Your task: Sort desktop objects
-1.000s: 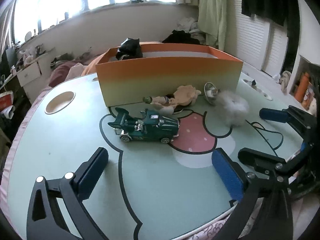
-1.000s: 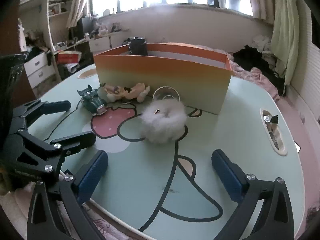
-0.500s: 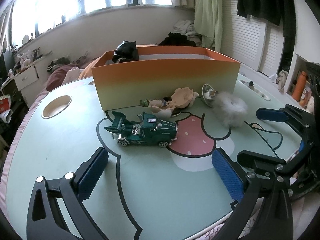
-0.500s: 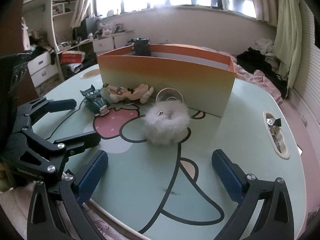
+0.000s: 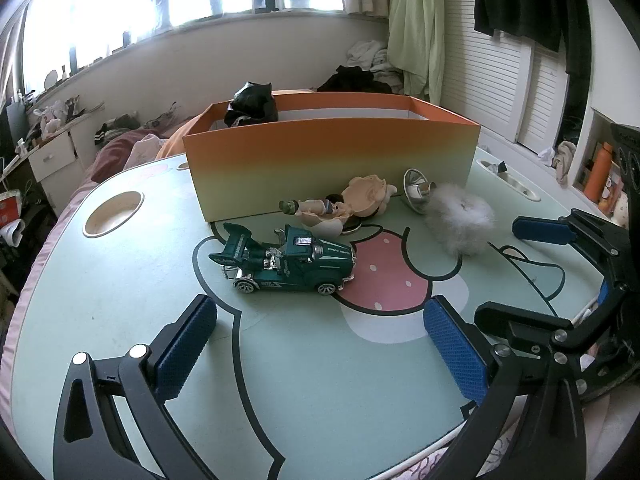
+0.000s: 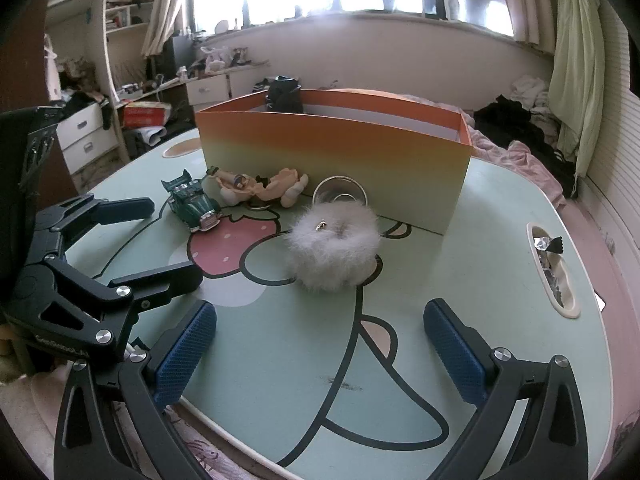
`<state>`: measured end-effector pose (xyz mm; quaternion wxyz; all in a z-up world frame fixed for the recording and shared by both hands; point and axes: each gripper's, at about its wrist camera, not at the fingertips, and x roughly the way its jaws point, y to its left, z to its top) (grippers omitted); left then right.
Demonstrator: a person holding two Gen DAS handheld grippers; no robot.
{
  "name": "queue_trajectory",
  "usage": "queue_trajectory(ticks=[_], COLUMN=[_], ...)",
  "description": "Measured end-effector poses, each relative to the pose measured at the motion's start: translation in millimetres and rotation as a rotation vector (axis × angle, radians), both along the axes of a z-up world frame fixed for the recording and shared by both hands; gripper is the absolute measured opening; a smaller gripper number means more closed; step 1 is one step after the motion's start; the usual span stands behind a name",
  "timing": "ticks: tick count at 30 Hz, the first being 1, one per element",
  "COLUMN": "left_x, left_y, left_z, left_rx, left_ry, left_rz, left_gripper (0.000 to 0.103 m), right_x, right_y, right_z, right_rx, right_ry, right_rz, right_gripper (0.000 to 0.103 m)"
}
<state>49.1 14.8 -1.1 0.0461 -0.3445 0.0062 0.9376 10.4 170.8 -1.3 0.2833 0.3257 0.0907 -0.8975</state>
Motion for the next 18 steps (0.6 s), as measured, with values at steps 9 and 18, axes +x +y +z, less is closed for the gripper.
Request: queue_trajectory(ticks=[9,18], left_x=[-1.6,-1.6], left_y=[1.3,1.3], left_z=[1.3,1.1], left_rx=[0.001,0.002], left_ry=[0.000,0.000], left_rz=[-0.001,-0.001], left_gripper=[0.103,0.103], right_x=[6.4,-25.3], right_y=[18.1,23.1], right_z=[10.9,34.1], right_rx=[-0.095,-0.132], right_ry=[0.037,-0.051], right_rz=[-0.002,-0.045], right_gripper=[0.087,0.074])
